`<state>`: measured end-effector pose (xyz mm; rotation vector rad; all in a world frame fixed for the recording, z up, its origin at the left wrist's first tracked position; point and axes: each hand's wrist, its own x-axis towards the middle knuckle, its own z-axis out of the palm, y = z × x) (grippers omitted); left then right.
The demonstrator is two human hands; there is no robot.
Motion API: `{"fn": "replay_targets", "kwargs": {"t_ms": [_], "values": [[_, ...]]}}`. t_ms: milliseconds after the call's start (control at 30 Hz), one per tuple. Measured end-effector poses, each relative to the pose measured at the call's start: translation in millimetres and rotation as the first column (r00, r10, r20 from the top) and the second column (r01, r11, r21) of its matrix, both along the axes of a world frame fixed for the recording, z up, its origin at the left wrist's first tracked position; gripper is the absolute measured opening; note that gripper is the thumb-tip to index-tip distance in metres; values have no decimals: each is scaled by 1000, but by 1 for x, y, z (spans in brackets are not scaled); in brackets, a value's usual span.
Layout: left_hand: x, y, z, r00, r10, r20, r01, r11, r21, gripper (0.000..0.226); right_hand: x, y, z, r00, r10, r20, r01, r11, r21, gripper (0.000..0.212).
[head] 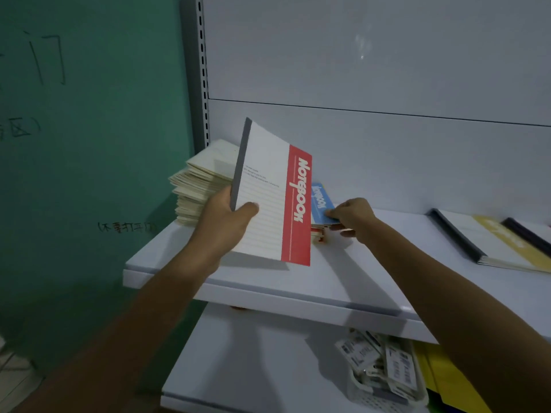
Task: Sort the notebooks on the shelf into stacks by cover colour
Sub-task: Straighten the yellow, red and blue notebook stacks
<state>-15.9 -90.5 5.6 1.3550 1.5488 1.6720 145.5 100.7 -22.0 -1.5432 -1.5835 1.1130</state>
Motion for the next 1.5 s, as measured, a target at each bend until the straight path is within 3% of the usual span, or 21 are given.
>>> {"fn": "replay_targets", "kwargs": {"t_ms": [67,200,400,567,933,1167,1500], "values": [[-7,11,3,1000,13,-2,-13,1000,26,17,-1,-2,4,999,-42,12,40,992,118,26],[-14,34,1,1000,-21,0,21,998,65,17,0,-19,17,976,-90,-198,127,975,181,8],[-4,71,-12,979,-199,50,196,979,64,20,33,-49,13,888,-221,-402,292,948,125,21],[36,90,-25,944,-308,122,311,950,-7,19,84,-78,6,801,-305,-514,409,907,99,19],[175,91,-17,875,-435,214,461,883,-88,13,229,-132,20,731,-379,-567,545,824,152,22],[277,74,-22,828,-486,279,528,844,-96,18,341,-160,16,642,-464,-610,636,767,86,20],[400,91,-29,800,-446,401,547,817,-182,21,488,-167,-3,379,-612,-694,741,650,-169,27]]}}
